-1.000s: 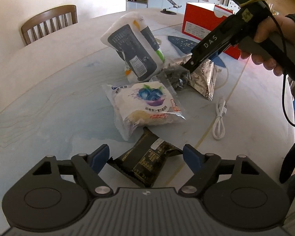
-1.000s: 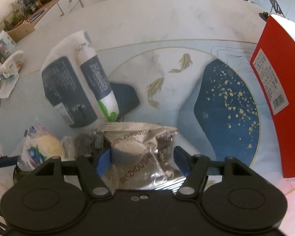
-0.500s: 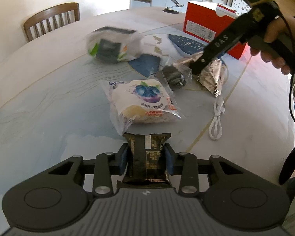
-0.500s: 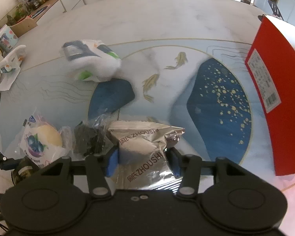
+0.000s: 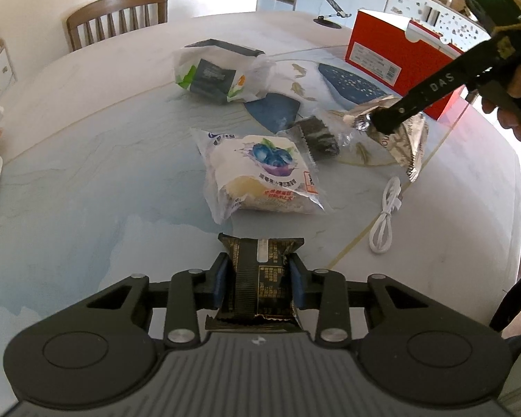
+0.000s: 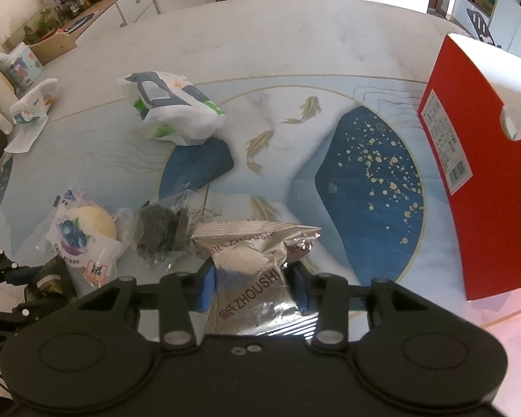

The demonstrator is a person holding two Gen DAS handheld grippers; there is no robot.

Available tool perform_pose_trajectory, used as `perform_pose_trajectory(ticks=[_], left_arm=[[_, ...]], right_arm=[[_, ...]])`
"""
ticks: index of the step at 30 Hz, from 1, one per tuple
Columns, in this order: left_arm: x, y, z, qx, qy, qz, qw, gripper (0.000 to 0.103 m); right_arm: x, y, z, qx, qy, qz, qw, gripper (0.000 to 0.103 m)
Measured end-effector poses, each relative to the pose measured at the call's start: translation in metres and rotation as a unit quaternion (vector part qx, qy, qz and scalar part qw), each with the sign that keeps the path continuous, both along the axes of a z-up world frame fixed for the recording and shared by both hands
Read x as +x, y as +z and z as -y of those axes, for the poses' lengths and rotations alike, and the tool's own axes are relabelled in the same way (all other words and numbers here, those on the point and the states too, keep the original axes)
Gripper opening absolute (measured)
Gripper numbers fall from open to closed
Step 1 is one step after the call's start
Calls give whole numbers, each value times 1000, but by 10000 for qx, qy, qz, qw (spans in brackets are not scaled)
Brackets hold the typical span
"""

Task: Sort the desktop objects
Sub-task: 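Carry the foil packet and black packet over the shoebox with both tools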

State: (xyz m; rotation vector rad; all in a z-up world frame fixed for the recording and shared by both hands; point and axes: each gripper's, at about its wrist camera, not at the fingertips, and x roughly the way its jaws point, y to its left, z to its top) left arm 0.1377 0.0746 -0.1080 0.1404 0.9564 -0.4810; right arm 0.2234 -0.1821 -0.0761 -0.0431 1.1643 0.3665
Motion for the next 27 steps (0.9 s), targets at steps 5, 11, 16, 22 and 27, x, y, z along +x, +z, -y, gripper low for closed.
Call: perform_pose_trajectory(ticks=[5, 11, 16, 22, 27], left_arm=[[-4, 7, 1, -58, 171, -13, 9998, 34], [-10, 20, 7, -110, 370, 9, 9993, 34], [-15, 34, 18, -194, 460, 75, 9987, 34], [-20, 53, 39, -281, 408, 165, 9986, 34], [-21, 71, 59, -363, 301, 254, 9986, 34]], right_arm=[[-7, 9, 7, 51, 37, 40, 10000, 42], [-17, 22, 20, 148, 107, 126, 9998, 42], [-27, 34, 32, 267, 120, 192, 9994, 41], [-40, 47, 43, 375, 155, 215, 9989, 41], [-51, 62, 56, 523, 182, 303, 9980, 41]])
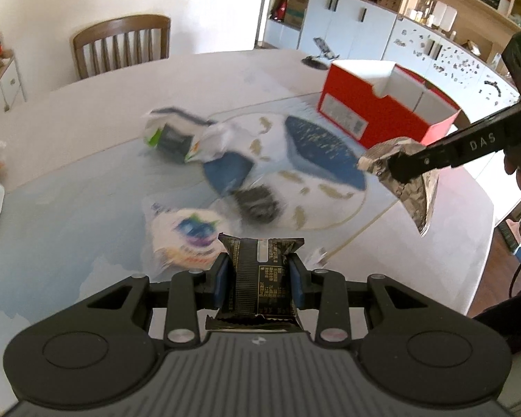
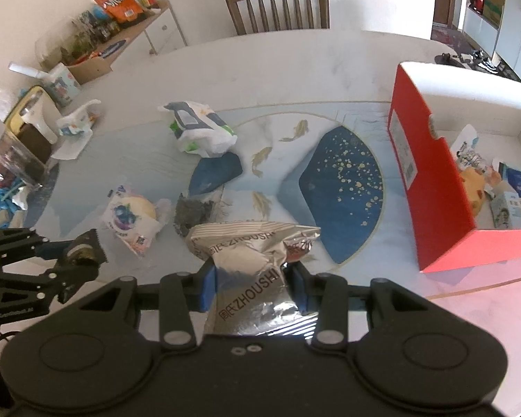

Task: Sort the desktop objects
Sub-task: 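Carry the foil packet and black packet over the shoebox with both tools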

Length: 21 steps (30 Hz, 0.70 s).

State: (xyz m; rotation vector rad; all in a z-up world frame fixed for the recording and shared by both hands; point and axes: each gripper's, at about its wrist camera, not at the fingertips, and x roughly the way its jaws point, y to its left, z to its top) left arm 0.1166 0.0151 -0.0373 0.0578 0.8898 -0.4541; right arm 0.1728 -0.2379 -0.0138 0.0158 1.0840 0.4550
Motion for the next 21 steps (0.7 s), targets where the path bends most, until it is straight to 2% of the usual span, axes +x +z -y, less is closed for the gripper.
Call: perform_pose_trajectory(ticks=[7, 21], left_arm=[[-1, 19, 32, -146, -79, 295, 9994, 34], [14, 34, 109, 33, -668, 417, 9969, 34]], right_arm=[[-11, 17, 23, 102, 3, 129, 9999, 41], [-8, 34, 87, 57, -146, 307, 9994, 41]])
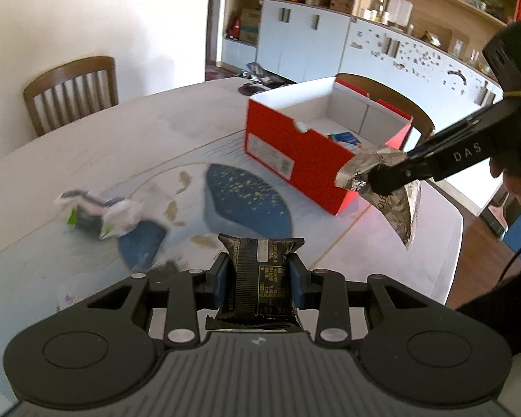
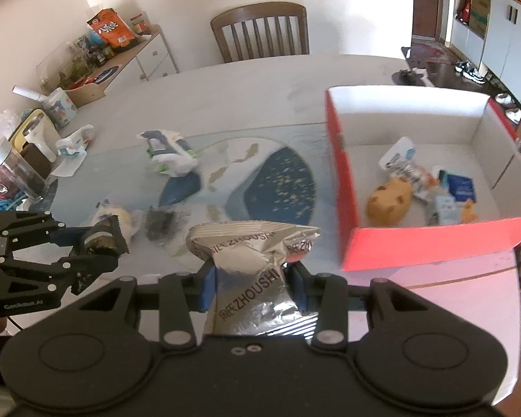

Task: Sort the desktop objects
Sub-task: 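Carry the foil packet and black packet over the shoebox with both tools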

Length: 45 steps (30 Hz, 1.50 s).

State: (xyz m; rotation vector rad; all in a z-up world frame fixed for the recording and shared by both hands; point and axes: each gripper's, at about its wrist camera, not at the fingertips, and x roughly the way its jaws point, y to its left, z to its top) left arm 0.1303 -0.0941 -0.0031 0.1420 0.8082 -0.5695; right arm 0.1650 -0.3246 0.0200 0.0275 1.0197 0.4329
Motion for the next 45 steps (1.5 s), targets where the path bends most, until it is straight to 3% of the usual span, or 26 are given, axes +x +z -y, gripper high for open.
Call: perform_pose_trajectory(ticks=[21, 45], left_arm=[[45, 21, 102, 101, -512, 277, 9983, 34], [115, 27, 203, 334, -1115, 205, 9930, 34]], right_arm=[[39, 8, 86, -44, -93, 168, 9998, 41], [109, 18, 158, -141, -395, 496, 9979, 41]])
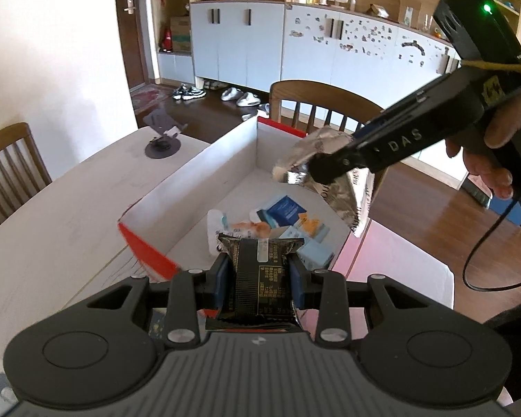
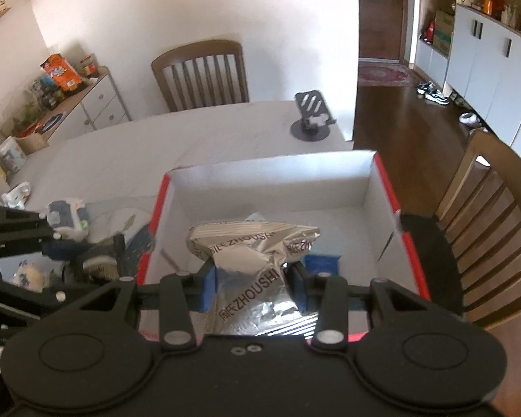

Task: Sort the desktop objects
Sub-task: 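Carry the foil packet and black packet over the shoebox with both tools, then lower both tools into the shoebox and open them to release the packets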

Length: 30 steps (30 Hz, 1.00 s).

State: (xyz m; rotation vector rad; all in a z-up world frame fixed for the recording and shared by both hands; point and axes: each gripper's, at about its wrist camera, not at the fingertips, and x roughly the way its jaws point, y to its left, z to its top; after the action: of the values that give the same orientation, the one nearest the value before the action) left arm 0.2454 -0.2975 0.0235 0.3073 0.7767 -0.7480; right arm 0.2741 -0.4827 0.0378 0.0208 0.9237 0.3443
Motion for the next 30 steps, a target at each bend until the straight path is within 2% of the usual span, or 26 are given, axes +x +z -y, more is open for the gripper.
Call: perform_pose_trajectory(ticks=[9, 15, 22, 30], left_arm=[[24, -16, 34, 173, -180, -141, 9996, 34], [45, -31, 48, 409, -112, -197, 9989, 34], [74, -45, 59, 521, 56, -355, 9980, 34], [94, -60, 79, 767, 35, -398, 9962, 34]], right_arm=[[26, -21, 16, -28, -178, -228, 9996, 41], [44, -29, 26, 84, -345, -260, 9990, 41], [61, -51, 28, -27, -427, -447, 9981, 41], [73, -76, 27, -209, -398, -678, 9967, 41]])
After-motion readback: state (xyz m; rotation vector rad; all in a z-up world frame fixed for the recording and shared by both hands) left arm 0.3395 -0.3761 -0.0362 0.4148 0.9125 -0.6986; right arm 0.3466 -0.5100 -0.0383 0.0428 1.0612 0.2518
